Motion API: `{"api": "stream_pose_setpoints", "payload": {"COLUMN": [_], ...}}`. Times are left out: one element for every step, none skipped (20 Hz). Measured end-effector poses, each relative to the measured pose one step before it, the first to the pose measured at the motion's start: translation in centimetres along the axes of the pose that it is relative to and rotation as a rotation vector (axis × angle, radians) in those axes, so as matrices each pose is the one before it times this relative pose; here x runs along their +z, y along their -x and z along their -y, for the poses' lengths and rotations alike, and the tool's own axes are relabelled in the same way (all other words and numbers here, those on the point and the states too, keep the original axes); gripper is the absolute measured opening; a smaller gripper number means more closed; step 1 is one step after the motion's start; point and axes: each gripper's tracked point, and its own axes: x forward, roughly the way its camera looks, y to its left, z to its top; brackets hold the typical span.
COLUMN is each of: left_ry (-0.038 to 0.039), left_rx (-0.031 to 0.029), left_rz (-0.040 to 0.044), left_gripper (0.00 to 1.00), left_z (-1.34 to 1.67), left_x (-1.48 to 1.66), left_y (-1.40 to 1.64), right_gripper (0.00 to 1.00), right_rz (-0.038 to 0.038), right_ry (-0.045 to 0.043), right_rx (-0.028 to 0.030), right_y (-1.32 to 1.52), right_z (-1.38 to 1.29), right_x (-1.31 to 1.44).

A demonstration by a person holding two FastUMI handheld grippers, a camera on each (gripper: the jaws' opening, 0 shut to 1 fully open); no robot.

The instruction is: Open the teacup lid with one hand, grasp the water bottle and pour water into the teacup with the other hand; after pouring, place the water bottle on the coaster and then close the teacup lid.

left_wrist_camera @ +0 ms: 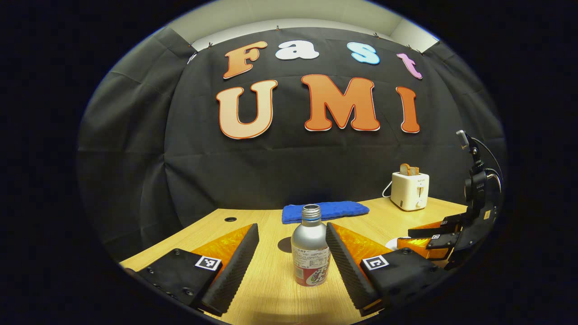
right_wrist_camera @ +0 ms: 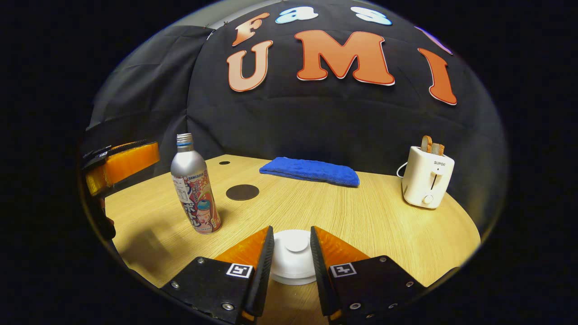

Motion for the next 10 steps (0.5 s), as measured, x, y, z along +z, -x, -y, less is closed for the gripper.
{"api": "stream_pose_setpoints", "payload": {"left_ry": [0.00235,0.00226,-0.00017,-0.00315,-0.00216,-0.0001,0.00052,-0.00042,-0.00244,-0.00186], "left_rx": [-0.00365,-0.00589,-0.00938,-0.00939,-0.00639,-0.00636,-0.00974,-0.00956,-0.00765,-0.00486], "left_rz": [-0.00263,-0.00648,-0.00847,-0.01152,-0.00881,-0.00688,-0.00578,-0.00344,-0.0028,-0.00318], "left_gripper": [0.98,0.98,0.98,0.98,0.98,0.98,0.98,0.98,0.94,0.98], "left_z": [0.099,0.138,0.259,0.341,0.144,0.244,0.354,0.335,0.32,0.213], "left_x": [-0.2,-0.422,-0.429,-0.388,-0.31,-0.201,-0.334,-0.067,-0.103,-0.382], "left_y": [-0.008,-0.049,-0.105,-0.169,0.021,-0.055,-0.076,-0.106,-0.071,-0.087], "right_gripper": [0.48,0.47,0.42,0.32,0.34,0.28,0.28,0.26,0.25,0.24], "right_rz": [-0.01209,0.00824,-0.00123,0.00258,0.00005,-0.00104,-0.00112,0.00038,-0.00005,-0.00215], "right_ry": [0.00389,0.00436,0.00434,0.00783,0.00045,0.00219,0.00537,0.00312,0.00323,0.0007], "right_rx": [0.00256,-0.00332,-0.00648,-0.0055,-0.00235,0.00318,0.00173,0.0002,-0.00006,0.00206], "right_y": [-0.203,0.12,-0.174,0.077,0.143,0.216,-0.112,-0.105,-0.006,0.152], "right_z": [-0.098,0.033,-0.189,-0.042,-0.03,-0.117,0.112,0.17,0.064,-0.035], "right_x": [-0.236,0.305,0.23,0.431,0.442,0.141,-0.316,-0.341,-0.062,0.045]}}
